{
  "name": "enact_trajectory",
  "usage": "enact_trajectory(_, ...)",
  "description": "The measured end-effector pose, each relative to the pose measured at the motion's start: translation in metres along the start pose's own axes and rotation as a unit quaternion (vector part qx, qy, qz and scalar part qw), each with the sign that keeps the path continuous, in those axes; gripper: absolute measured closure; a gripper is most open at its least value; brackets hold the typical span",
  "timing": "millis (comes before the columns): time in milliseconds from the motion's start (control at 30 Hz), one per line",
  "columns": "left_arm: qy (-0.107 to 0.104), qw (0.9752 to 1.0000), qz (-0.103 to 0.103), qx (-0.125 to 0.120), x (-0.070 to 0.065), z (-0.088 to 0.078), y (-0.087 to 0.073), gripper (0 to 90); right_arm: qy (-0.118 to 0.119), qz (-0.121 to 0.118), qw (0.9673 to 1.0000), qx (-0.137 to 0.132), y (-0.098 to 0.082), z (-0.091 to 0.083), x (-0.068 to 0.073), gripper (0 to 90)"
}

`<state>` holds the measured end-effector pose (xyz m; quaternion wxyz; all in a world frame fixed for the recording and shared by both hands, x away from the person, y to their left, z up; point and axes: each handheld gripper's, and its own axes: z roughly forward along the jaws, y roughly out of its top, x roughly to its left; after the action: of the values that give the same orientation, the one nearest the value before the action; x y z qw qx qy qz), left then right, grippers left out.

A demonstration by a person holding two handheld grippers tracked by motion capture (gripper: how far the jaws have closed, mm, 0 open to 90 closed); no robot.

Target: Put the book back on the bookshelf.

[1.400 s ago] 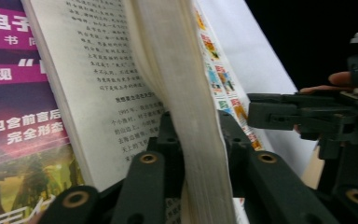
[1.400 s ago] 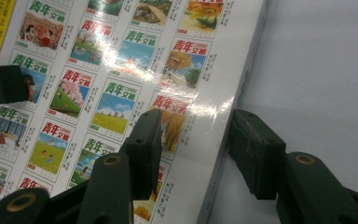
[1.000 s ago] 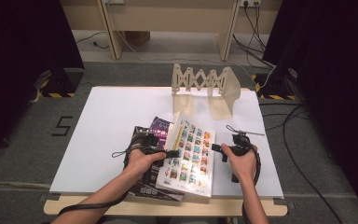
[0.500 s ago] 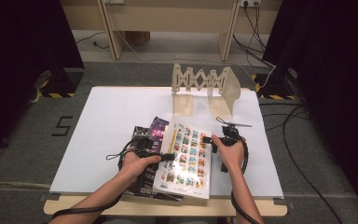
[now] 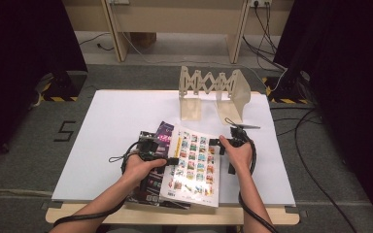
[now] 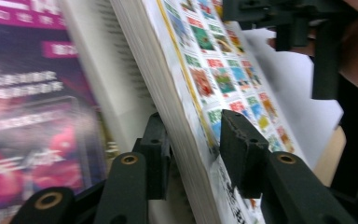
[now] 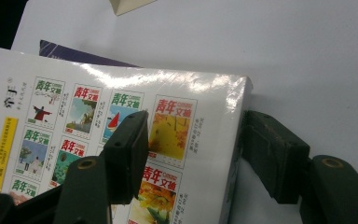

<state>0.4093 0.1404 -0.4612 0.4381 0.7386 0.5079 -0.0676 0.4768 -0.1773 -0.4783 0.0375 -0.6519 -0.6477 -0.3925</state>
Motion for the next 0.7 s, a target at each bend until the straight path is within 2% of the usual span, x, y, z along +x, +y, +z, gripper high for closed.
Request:
enact_trajectory(167,0.006,0.9999,-0.003,0.009,0.004,0.002,0.003,61.2,0.002,0.002,1.0000,-0.009,-0.002,0.001,0.001,39.8)
enact_trajectory(233,0.013,0.9997,0.015,0.012,0.004,0.003,0.004,61.3,0.006,0.007,0.9999,-0.012,-0.002,0.002,-0.001,40.6)
enact_trajectory(267,0.012,0.9997,0.014,0.013,0.005,0.003,0.004,61.9,0.010,0.013,0.9996,-0.021,-0.004,0.002,-0.002,42.4)
enact_trajectory(400,0.005,0.9998,0.011,0.018,0.007,0.003,0.005,63.6,0.017,0.029,0.9991,-0.027,-0.005,0.002,-0.005,46.9)
enact_trajectory(433,0.002,0.9997,0.010,0.021,0.008,0.003,0.006,64.4,0.024,0.048,0.9982,-0.028,-0.004,0.002,-0.006,49.7)
enact_trajectory(500,0.002,0.9997,0.011,0.020,0.009,0.003,0.006,65.4,0.031,0.051,0.9978,-0.029,-0.004,0.003,-0.007,51.0)
enact_trajectory(533,0.001,0.9997,0.012,0.020,0.010,0.002,0.006,65.4,0.036,0.062,0.9971,-0.026,-0.004,0.003,-0.008,52.1)
enact_trajectory(567,-0.004,0.9998,0.011,0.018,0.012,0.001,0.005,67.3,0.056,0.083,0.9947,-0.024,-0.003,0.006,-0.010,52.5)
enact_trajectory(700,-0.013,0.9998,0.003,0.012,0.015,0.001,0.003,69.3,0.057,0.082,0.9948,-0.022,-0.003,0.007,-0.010,52.0)
